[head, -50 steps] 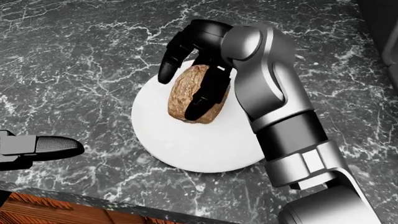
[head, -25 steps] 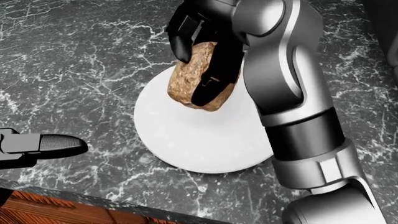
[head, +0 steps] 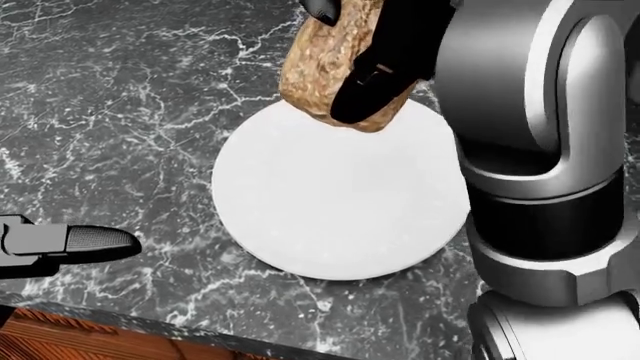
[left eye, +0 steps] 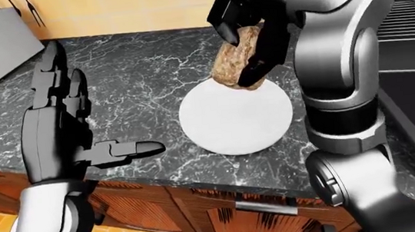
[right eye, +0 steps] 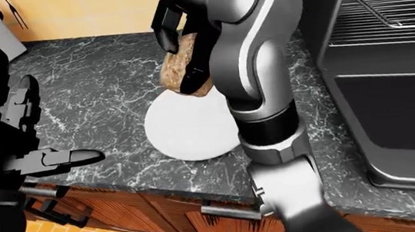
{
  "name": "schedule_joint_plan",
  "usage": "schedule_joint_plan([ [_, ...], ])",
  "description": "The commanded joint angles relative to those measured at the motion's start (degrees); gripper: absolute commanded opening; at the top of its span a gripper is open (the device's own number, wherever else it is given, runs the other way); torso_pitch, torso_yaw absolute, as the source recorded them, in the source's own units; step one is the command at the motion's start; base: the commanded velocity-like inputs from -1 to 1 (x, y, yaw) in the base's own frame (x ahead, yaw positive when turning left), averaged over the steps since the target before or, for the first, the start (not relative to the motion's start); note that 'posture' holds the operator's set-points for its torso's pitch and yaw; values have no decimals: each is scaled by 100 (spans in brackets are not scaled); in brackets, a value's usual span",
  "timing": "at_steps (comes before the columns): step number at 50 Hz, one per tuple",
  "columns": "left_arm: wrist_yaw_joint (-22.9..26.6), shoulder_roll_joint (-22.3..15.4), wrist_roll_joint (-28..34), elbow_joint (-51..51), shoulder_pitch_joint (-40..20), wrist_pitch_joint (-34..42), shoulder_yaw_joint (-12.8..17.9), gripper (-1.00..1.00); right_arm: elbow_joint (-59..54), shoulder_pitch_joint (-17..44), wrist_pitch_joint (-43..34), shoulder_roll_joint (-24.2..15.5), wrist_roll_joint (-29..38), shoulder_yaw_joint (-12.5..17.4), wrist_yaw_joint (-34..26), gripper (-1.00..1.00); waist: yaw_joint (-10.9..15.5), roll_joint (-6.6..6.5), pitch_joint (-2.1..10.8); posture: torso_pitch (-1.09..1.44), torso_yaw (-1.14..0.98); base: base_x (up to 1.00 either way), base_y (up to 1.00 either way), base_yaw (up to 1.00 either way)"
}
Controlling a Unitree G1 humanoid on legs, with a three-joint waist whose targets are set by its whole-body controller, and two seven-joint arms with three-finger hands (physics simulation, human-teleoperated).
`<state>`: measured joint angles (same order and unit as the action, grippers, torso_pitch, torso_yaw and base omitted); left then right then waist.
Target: Place the bread on the top rack of the toaster oven.
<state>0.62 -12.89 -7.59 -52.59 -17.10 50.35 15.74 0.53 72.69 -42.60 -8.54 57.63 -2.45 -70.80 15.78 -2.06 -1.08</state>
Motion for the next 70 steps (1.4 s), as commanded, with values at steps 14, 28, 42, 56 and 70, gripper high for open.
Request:
schedule_joint_plan([
  [14, 71, -64, -3, -269, -217, -22, 123, 100, 430, 831, -82, -508, 728, 283, -1111, -96, -383, 18, 39, 0, 11, 0, 0, 0],
  [28, 70, -81, -61, -290, -149, -62, 181, 100, -799, 1369, 412, -1094, 199, 511, -565, -96, -1122, 65, -68, 0, 4, 0, 0, 0],
  [42, 114, -31, 16, -315, -34, -138, 92, 100, -1548, 1754, 646, -1346, -101, 499, -225, -98, -1607, 33, -130, 0, 0, 0, 0, 0],
  [56, 161, 6, 105, -302, -70, -121, 16, 100, -2045, 2038, 829, -1473, -212, 533, -16, -98, -1675, 15, -137, 0, 0, 0, 0, 0],
  [70, 226, 26, 178, -323, -63, -111, 26, 100, -2221, 2193, 830, -1655, -267, 561, 83, -98, -1665, 25, -137, 0, 0, 0, 0, 0],
])
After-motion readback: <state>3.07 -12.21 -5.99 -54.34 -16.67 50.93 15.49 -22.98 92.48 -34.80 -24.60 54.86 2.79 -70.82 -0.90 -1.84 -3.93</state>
